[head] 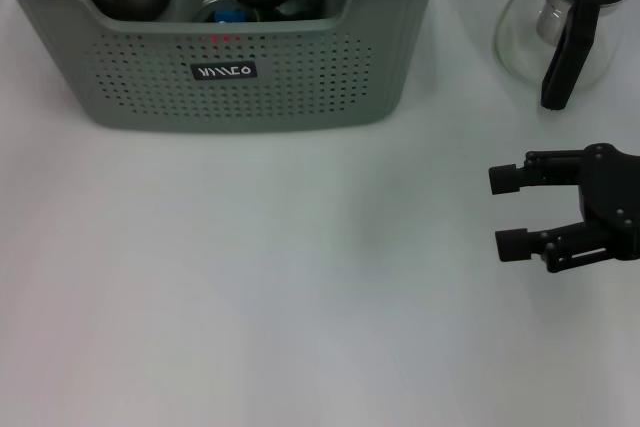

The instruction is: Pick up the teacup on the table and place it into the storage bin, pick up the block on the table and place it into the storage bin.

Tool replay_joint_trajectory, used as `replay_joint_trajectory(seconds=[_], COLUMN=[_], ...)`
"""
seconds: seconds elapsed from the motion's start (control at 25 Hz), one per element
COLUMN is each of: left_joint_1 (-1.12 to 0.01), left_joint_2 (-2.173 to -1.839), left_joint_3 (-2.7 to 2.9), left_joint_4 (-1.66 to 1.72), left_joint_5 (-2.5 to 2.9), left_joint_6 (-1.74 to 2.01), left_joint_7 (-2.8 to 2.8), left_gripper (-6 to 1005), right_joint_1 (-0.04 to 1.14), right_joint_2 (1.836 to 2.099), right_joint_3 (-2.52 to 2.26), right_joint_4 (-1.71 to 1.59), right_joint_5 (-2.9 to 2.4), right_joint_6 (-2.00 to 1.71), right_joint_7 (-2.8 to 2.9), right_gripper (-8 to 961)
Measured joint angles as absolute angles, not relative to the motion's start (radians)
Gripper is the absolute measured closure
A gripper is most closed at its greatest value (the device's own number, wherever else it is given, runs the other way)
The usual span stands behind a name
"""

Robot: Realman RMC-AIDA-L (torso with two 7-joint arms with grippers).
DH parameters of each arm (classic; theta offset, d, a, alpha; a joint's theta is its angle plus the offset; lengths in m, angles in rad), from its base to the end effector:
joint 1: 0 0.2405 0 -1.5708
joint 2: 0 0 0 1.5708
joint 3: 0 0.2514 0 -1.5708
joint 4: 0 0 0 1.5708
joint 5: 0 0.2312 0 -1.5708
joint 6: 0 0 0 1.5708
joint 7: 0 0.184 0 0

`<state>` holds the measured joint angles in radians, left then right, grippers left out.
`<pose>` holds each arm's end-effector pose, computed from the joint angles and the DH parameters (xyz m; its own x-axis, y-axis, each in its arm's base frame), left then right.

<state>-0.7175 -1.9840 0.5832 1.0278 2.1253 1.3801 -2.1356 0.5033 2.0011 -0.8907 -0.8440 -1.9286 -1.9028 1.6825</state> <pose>-0.1951 0.4710 0.1108 0.6179 0.4782 0.6241 0.7570 -0.5765 -0.3076 0.2186 0.3150 0.0040 0.8149 -0.4370 -0.3807 -0.3904 -0.8994 0.1966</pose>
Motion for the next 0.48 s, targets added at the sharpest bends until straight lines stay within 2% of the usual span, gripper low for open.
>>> replay_joint_trajectory(seconds=[0.12, 0.28, 0.48], left_joint_1=[-0.676, -0.62, -0.541], left_joint_2=[-1.986, -1.993, -2.041], left_joint_3=[0.567, 0.565, 0.668], left_joint_4=[1.087, 1.113, 1.095], left_joint_5=[2.029, 1.832, 1.838], left_joint_6=[1.507, 1.86, 2.073], left_joint_7=[-2.123, -1.967, -1.739], left_gripper=[563, 424, 203], right_joint_1=[0.505, 0.512, 0.527], right_joint_2=[1.996, 1.995, 2.0], right_joint_3=[-0.882, -0.877, -0.875], right_joint_4=[-0.844, -0.844, -0.82], right_joint_5=[-1.927, -1.925, -1.924], right_joint_6=[-1.905, -1.907, -1.892], right_joint_7=[1.684, 1.673, 1.604], right_gripper=[36, 36, 36])
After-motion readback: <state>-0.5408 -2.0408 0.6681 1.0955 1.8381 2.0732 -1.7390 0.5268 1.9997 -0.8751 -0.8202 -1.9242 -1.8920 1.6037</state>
